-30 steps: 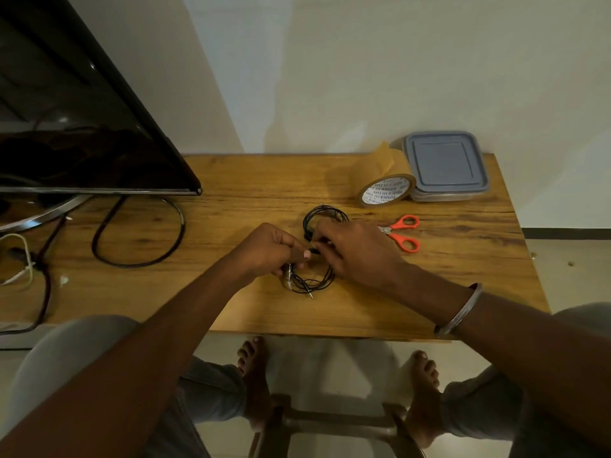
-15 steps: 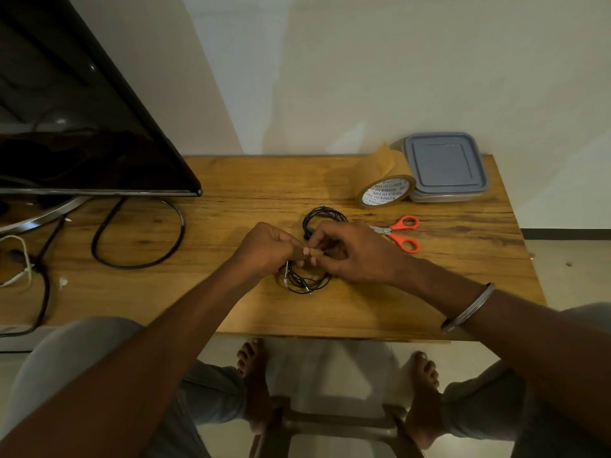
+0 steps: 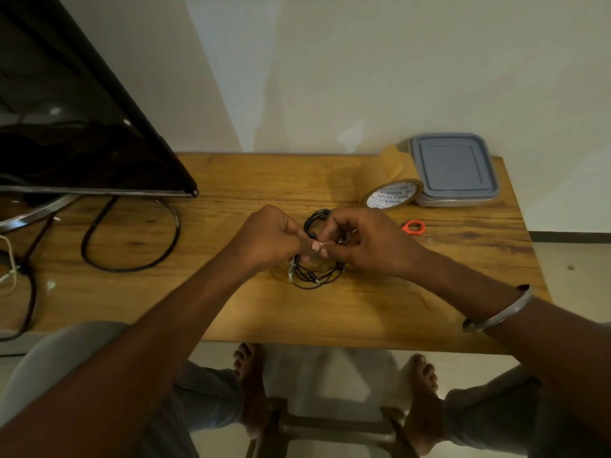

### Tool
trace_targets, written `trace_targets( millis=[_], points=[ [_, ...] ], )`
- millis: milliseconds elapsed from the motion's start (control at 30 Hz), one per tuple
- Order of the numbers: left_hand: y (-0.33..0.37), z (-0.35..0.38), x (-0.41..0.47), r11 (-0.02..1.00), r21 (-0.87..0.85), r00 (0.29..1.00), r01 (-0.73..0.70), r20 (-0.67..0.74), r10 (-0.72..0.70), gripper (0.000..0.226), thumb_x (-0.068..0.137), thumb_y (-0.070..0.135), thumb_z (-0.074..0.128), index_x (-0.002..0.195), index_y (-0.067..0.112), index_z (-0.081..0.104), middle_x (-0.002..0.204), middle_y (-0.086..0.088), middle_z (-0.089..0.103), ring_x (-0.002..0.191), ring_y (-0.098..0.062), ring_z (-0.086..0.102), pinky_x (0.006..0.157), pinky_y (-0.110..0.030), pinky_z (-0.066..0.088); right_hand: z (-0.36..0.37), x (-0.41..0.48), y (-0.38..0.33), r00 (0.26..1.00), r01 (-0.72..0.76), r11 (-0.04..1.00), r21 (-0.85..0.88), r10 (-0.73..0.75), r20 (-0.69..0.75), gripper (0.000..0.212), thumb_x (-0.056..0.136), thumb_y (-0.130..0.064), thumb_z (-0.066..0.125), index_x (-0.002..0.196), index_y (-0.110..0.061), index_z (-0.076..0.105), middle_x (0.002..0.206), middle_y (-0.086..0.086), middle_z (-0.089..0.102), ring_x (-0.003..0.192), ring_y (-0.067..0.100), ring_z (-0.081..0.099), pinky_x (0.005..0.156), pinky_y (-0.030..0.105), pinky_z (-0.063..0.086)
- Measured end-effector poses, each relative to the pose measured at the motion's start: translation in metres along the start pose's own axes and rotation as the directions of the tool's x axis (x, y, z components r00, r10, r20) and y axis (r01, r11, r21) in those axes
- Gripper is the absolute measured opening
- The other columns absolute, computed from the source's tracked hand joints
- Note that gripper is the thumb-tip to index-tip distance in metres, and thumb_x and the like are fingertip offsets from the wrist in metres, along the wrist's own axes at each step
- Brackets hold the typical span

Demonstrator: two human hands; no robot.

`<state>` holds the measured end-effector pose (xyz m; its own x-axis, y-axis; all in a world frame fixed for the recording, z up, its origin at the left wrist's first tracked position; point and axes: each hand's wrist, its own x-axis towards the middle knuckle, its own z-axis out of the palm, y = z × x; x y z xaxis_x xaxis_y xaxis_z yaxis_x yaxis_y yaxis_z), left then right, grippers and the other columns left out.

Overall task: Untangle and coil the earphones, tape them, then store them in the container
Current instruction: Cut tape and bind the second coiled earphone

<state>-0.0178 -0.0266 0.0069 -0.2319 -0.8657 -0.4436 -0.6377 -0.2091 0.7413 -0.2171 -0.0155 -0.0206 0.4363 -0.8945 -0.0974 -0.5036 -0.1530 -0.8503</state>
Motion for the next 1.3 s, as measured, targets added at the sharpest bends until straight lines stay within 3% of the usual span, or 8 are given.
trace_targets(
  millis=[133, 233, 400, 700, 800, 1000, 1100, 1300],
  points=[
    [0.005, -0.005, 0.004, 1.0, 0.011, 0.996, 0.009, 0.086, -0.01, 0.021, 0.081, 0.025, 0.078, 0.064, 0.014, 0.077, 0.072, -0.011, 0.074, 0.065, -0.012, 0.057, 0.067, -0.026, 0.046, -0.004, -0.001, -0.002, 0.992, 0.106, 0.959, -0.264, -0.118, -0.032, 0.019, 0.086, -0.021, 0.077, 0.104, -0.023, 0.071, 0.086, -0.019, 0.063, 0.075, -0.014, 0.058, 0.063, 0.012, 0.041],
    [0.009, -0.005, 0.008, 0.999, -0.03, 0.995, 0.023, 0.1, -0.02, 0.019, 0.084, 0.021, 0.076, 0.069, 0.009, 0.077, 0.07, -0.01, 0.074, 0.059, -0.009, 0.056, 0.055, -0.019, 0.046, -0.006, -0.002, -0.006, 0.978, 0.162, 0.88, -0.446, -0.203, -0.045, 0.019, 0.089, -0.031, 0.071, 0.108, -0.029, 0.073, 0.093, -0.008, 0.073, 0.08, 0.005, 0.066, 0.065, 0.032, 0.054],
    [0.013, -0.002, 0.009, 0.993, -0.11, 0.991, 0.05, 0.132, -0.035, 0.011, 0.089, 0.013, 0.071, 0.084, 0.006, 0.078, 0.064, -0.005, 0.069, 0.061, -0.011, 0.056, 0.053, -0.018, 0.044, -0.008, -0.003, -0.01, 0.958, 0.21, 0.763, -0.611, -0.285, -0.025, 0.017, 0.091, -0.029, 0.066, 0.107, -0.028, 0.073, 0.089, -0.006, 0.07, 0.08, 0.018, 0.065, 0.055, 0.028, 0.044],
    [0.016, -0.007, 0.008, 0.968, -0.183, 0.964, 0.17, 0.237, -0.124, 0.02, 0.094, 0.014, 0.061, 0.079, 0.012, 0.075, 0.067, -0.002, 0.067, 0.077, -0.022, 0.058, 0.075, -0.036, 0.045, -0.013, -0.003, -0.018, 0.97, 0.194, 0.733, -0.652, -0.242, 0.017, 0.024, 0.094, -0.04, 0.062, 0.116, -0.03, 0.069, 0.102, -0.008, 0.066, 0.096, 0.017, 0.064, 0.062, 0.033, 0.047],
    [0.017, -0.002, 0.007, 0.982, -0.13, 0.967, 0.137, 0.23, -0.105, 0.018, 0.093, 0.019, 0.064, 0.083, 0.01, 0.076, 0.071, -0.002, 0.07, 0.075, -0.015, 0.06, 0.074, -0.03, 0.044, -0.012, -0.004, -0.019, 0.969, 0.191, 0.72, -0.668, -0.245, 0.012, 0.021, 0.094, -0.037, 0.062, 0.109, -0.027, 0.07, 0.099, -0.005, 0.068, 0.092, 0.021, 0.066, 0.059, 0.032, 0.044],
    [0.009, -0.001, 0.008, 0.99, 0.08, 0.985, -0.115, 0.14, 0.103, 0.012, 0.081, 0.026, 0.08, 0.09, 0.019, 0.078, 0.066, 0.01, 0.071, 0.063, -0.001, 0.064, 0.061, -0.018, 0.041, -0.008, -0.006, -0.018, 0.982, 0.163, 0.697, -0.699, -0.185, 0.045, 0.018, 0.094, -0.034, 0.057, 0.104, -0.025, 0.068, 0.086, 0.006, 0.072, 0.076, 0.032, 0.067, 0.057, 0.036, 0.048],
    [0.007, 0.002, 0.009, 0.981, 0.132, 0.985, -0.141, 0.113, 0.127, 0.007, 0.079, 0.027, 0.081, 0.081, 0.02, 0.079, 0.072, 0.001, 0.074, 0.067, -0.013, 0.067, 0.064, -0.023, 0.045, -0.002, -0.007, -0.02, 0.993, 0.116, 0.662, -0.741, -0.102, 0.064, 0.019, 0.098, -0.036, 0.053, 0.108, -0.027, 0.066, 0.091, 0.005, 0.071, 0.083, 0.031, 0.068, 0.059, 0.033, 0.037],
    [0.002, 0.009, 0.011, 0.99, 0.102, 0.988, -0.095, 0.135, 0.081, 0.011, 0.084, 0.023, 0.077, 0.073, 0.019, 0.079, 0.064, -0.003, 0.069, 0.062, -0.008, 0.053, 0.062, -0.026, 0.037, -0.001, -0.007, -0.022, 0.989, 0.133, 0.595, -0.792, -0.028, 0.146, 0.018, 0.1, -0.028, 0.052, 0.113, -0.027, 0.064, 0.1, 0.003, 0.069, 0.092, 0.029, 0.067, 0.065, 0.032, 0.035]
  ],
)
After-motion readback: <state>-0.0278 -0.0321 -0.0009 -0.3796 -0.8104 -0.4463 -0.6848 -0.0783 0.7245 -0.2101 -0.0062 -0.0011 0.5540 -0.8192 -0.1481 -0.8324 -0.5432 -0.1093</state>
